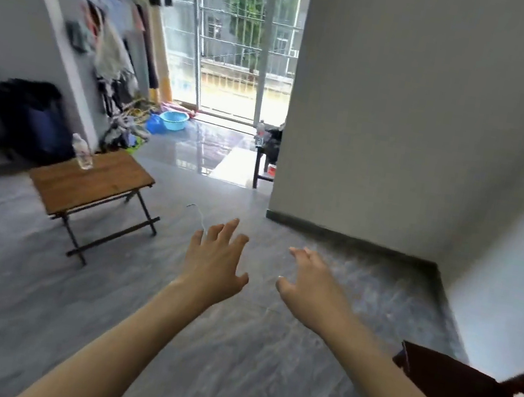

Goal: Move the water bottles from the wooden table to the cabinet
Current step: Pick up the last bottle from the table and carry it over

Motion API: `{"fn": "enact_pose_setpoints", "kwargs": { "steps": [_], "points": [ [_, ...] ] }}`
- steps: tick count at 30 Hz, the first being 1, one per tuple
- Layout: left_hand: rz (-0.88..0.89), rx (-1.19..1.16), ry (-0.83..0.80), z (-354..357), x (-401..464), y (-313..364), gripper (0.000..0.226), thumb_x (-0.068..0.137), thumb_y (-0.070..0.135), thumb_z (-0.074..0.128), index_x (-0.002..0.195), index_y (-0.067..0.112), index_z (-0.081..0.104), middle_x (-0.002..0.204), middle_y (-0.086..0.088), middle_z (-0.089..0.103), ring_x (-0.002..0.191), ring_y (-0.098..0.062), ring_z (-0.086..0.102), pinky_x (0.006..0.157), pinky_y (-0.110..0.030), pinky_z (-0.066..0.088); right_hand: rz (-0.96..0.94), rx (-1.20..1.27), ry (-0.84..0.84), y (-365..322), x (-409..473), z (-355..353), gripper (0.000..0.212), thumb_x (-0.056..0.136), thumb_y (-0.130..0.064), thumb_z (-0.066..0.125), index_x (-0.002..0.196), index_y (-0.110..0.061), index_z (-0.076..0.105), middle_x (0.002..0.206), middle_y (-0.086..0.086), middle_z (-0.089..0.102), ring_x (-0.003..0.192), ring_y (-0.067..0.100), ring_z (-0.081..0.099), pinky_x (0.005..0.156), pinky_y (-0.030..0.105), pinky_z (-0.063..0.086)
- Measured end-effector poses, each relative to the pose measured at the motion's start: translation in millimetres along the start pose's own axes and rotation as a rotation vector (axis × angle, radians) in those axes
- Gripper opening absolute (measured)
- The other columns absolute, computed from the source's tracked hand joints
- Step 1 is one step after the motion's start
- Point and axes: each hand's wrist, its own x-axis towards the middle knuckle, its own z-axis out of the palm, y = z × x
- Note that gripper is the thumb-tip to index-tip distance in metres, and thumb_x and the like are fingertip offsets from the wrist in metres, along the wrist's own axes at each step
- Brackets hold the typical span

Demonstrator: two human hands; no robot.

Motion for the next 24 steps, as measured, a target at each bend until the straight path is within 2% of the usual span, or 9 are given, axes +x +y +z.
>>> {"fn": "enact_pose_setpoints", "kwargs": {
  "steps": [6, 11, 16, 24],
  "points": [
    [-0.239, 0.006, 0.038, -15, -31, -118, 0.07, 0.093, 0.052, 0.061, 0.152, 0.026, 0.035, 0.17, -0.004, 0.014, 0.153, -0.031, 0.023, 0.123, -0.05, 0.021, -0.208, -0.013, -0.085, -114, 44, 46, 0.063, 0.092, -0.035, 0.054, 0.15, -0.02, 0.034, 0.154, 0.004, 0.035, 0.141, 0.024, 0.034, 0.11, 0.044, 0.04],
    [-0.343, -0.006, 0.046, -27, -42, -191, 0.07, 0.095, 0.05, 0.06, 0.155, 0.026, 0.033, 0.17, -0.005, 0.013, 0.156, -0.029, 0.016, 0.126, -0.051, 0.014, -0.28, -0.042, -0.141, -177, 70, 77, 0.064, 0.092, -0.038, 0.054, 0.15, -0.02, 0.034, 0.154, 0.004, 0.035, 0.139, 0.026, 0.037, 0.108, 0.046, 0.042],
    [-0.364, 0.007, 0.061, -37, -36, -235, 0.072, 0.094, 0.051, 0.059, 0.156, 0.027, 0.031, 0.17, -0.005, 0.012, 0.156, -0.028, 0.015, 0.125, -0.051, 0.013, -0.299, -0.043, -0.134, -212, 96, 91, 0.064, 0.091, -0.037, 0.054, 0.149, -0.02, 0.035, 0.153, 0.003, 0.035, 0.138, 0.025, 0.036, 0.106, 0.047, 0.043],
    [-0.362, -0.01, 0.049, -39, -4, -265, 0.072, 0.094, 0.05, 0.059, 0.156, 0.027, 0.03, 0.171, -0.003, 0.006, 0.157, -0.027, 0.012, 0.126, -0.053, 0.01, -0.308, -0.105, -0.122, -226, 145, 99, 0.063, 0.092, -0.038, 0.053, 0.149, -0.019, 0.034, 0.153, 0.006, 0.036, 0.137, 0.027, 0.037, 0.104, 0.047, 0.045]
  ]
}}
